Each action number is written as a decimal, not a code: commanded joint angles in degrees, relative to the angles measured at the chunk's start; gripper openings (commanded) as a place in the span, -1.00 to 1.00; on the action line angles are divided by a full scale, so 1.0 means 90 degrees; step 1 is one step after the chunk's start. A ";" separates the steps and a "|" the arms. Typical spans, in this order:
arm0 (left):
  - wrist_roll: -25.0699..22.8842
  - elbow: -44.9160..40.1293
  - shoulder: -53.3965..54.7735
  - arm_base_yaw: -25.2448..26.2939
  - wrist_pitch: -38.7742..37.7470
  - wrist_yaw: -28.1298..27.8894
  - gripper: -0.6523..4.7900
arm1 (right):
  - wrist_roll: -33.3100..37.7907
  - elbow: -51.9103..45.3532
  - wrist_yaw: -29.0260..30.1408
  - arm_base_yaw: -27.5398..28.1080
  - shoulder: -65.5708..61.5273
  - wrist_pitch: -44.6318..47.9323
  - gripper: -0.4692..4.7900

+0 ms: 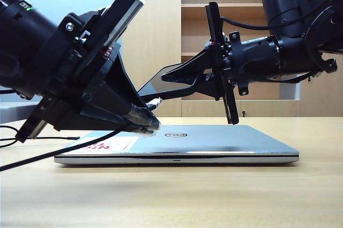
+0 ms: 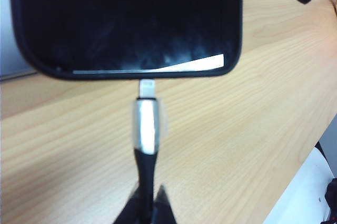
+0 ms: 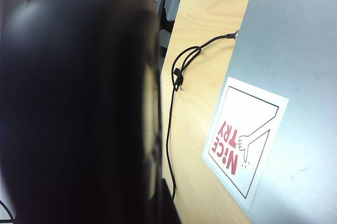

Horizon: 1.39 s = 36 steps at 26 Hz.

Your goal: Pick up the charging cable and the phone, plug the charging cable into the charging port on the phone, and finally place them back on the table.

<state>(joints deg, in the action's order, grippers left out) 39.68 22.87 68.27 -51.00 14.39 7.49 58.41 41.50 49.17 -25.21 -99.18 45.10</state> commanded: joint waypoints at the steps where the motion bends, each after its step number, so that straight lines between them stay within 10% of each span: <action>1: -0.0024 0.0022 -0.0007 -0.0005 0.0223 -0.0068 -0.78 | -0.0012 0.0019 0.0097 -0.0036 0.0051 0.0160 -0.84; 23: -0.0024 0.0022 -0.0005 -0.0002 0.0272 -0.0070 -0.78 | -0.0539 0.0019 0.0381 -0.0199 0.0051 0.0155 -0.84; 36: -0.0027 0.0022 -0.0005 -0.0002 0.0267 -0.0068 -0.78 | 0.0525 0.0019 0.0066 -0.0192 0.0051 0.0330 -0.84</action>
<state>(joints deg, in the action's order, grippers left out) 39.66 22.70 68.42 -51.03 14.55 7.90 62.83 41.56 48.42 -26.61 -99.18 45.69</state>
